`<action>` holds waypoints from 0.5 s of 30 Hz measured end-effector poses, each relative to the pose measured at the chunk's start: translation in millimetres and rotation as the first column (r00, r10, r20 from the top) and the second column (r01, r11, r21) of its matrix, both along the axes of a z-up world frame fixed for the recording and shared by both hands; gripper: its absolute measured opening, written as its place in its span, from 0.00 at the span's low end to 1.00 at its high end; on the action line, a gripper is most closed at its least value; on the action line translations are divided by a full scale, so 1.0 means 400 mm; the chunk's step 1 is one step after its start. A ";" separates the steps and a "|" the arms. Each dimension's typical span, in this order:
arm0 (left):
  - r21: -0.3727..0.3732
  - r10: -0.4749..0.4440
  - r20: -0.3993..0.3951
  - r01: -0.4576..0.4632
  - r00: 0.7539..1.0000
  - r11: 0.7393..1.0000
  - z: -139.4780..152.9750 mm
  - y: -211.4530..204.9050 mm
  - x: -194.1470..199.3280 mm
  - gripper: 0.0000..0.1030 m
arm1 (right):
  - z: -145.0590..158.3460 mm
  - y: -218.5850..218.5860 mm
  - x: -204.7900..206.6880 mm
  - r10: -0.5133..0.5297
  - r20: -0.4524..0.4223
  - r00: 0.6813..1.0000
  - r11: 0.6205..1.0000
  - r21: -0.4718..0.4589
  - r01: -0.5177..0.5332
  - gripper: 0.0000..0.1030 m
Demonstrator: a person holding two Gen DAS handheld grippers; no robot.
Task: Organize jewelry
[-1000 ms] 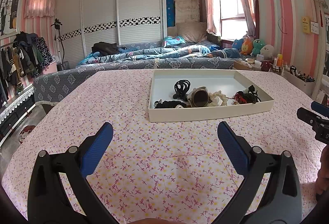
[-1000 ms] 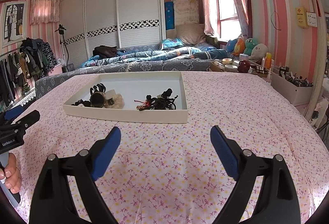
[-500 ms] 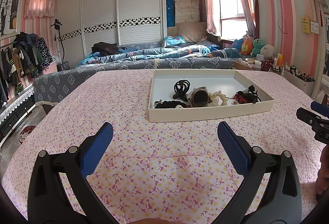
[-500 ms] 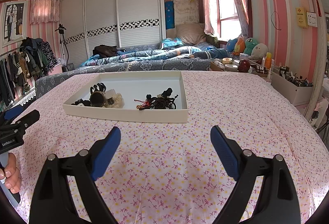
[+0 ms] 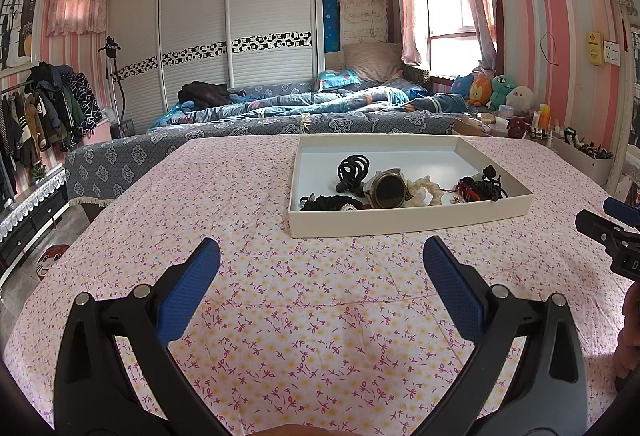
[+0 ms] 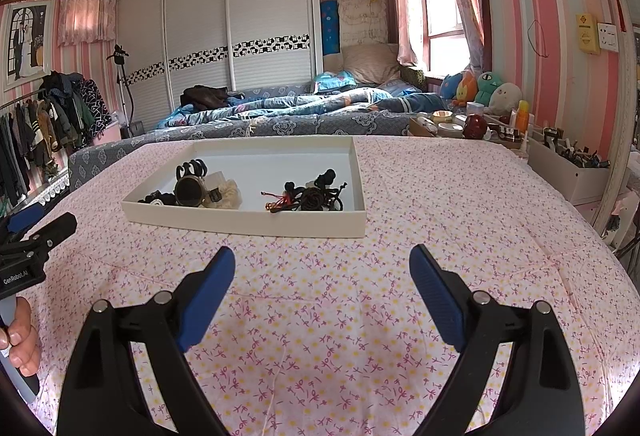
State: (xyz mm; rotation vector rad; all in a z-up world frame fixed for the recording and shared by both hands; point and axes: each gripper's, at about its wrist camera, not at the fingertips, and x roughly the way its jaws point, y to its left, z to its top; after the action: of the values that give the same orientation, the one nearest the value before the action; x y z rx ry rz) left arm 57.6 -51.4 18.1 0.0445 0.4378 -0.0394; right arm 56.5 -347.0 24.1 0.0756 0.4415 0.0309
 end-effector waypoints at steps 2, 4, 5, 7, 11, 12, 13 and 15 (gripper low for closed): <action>0.000 0.000 0.000 0.000 1.000 1.000 0.000 0.000 0.000 0.97 | 0.000 0.000 -0.001 0.000 0.000 1.000 1.000 -0.001 0.000 0.86; 0.000 0.000 0.001 0.000 1.000 1.000 0.000 0.000 0.000 0.97 | 0.001 0.000 0.000 0.000 0.000 1.000 1.000 0.000 0.000 0.86; 0.000 0.000 0.001 0.000 1.000 1.000 0.000 0.000 0.000 0.97 | 0.000 -0.001 -0.001 0.000 0.000 1.000 1.000 0.000 0.000 0.86; 0.001 -0.001 0.002 0.001 1.000 1.000 0.000 0.000 0.000 0.97 | 0.001 0.000 0.001 0.000 0.001 1.000 1.000 0.000 0.000 0.86; 0.000 0.000 0.001 0.000 1.000 1.000 0.000 0.000 0.000 0.97 | -0.001 0.000 -0.002 -0.001 0.001 1.000 1.000 0.000 0.001 0.86; 0.001 -0.001 0.001 0.001 1.000 1.000 0.000 0.000 0.000 0.97 | -0.001 0.000 -0.002 -0.001 0.002 1.000 1.000 0.000 0.001 0.86; 0.001 0.000 0.001 0.000 1.000 1.000 0.000 0.001 0.000 0.97 | -0.003 0.002 -0.002 -0.001 0.001 1.000 1.000 -0.001 0.001 0.86; 0.000 0.000 0.001 0.000 1.000 1.000 0.000 0.001 0.001 0.97 | -0.004 0.002 -0.003 -0.001 0.001 1.000 1.000 0.000 0.001 0.86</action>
State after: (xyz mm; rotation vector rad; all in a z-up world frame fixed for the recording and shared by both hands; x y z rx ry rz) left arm 57.8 -51.1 18.1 0.0445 0.4367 -0.0397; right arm 55.4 -346.4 22.7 0.0755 0.4405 0.0300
